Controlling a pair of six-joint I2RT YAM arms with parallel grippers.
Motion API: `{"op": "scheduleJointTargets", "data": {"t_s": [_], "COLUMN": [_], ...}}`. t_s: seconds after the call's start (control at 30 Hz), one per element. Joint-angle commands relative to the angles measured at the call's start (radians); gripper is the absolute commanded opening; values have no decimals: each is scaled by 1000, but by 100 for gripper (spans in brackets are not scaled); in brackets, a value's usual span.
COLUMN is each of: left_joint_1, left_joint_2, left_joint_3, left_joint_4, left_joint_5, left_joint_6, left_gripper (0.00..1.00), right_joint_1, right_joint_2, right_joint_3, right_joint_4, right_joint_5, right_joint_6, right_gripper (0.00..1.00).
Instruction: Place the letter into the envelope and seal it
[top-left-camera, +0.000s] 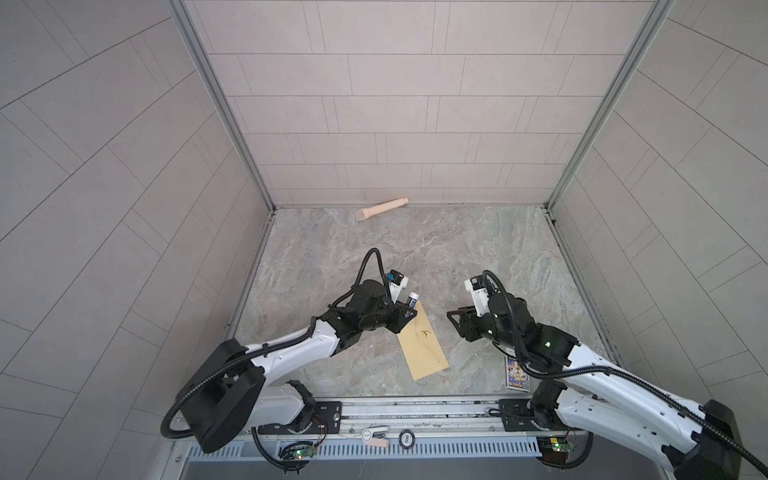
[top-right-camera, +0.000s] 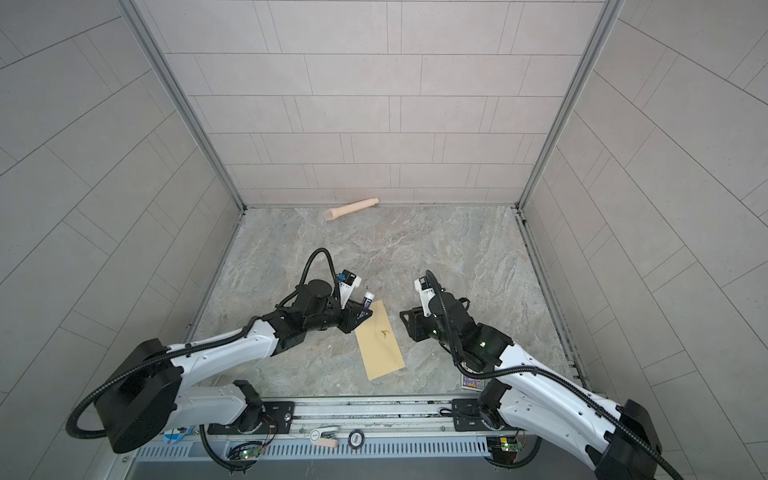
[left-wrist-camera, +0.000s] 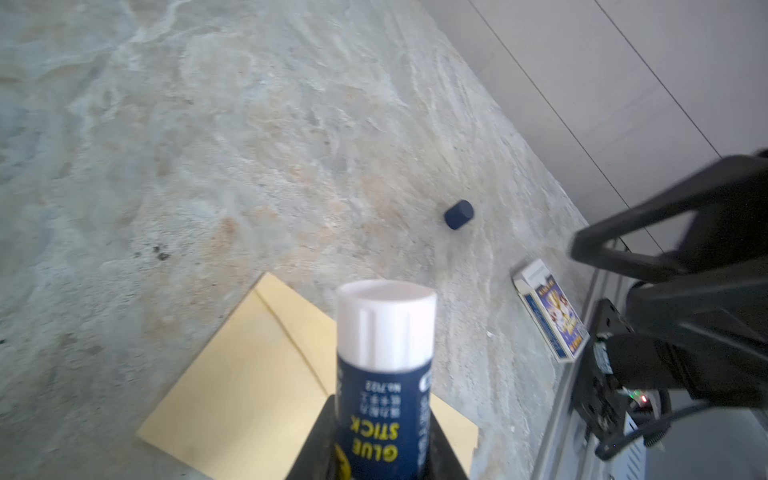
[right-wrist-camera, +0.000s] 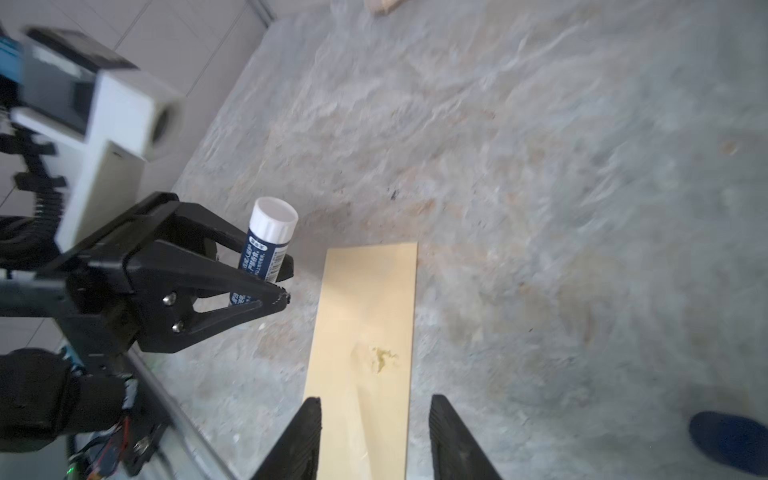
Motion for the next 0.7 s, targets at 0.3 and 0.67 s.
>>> {"op": "scheduleJointTargets", "data": {"t_s": [0.3, 0.67], "left_joint_1": [-167, -169], "left_joint_2": [-152, -181], "left_joint_3": [13, 19], "left_joint_4": [-40, -68], "left_joint_5": [-131, -113], "left_joint_6": [395, 422], "left_gripper": [0, 0], "right_joint_1": [-110, -20], "right_joint_2": [127, 301], "right_joint_3": [219, 283], "right_joint_4": [-56, -70], "right_joint_5": [-534, -487], "right_joint_6": [197, 183], "right_gripper": [66, 66]}}
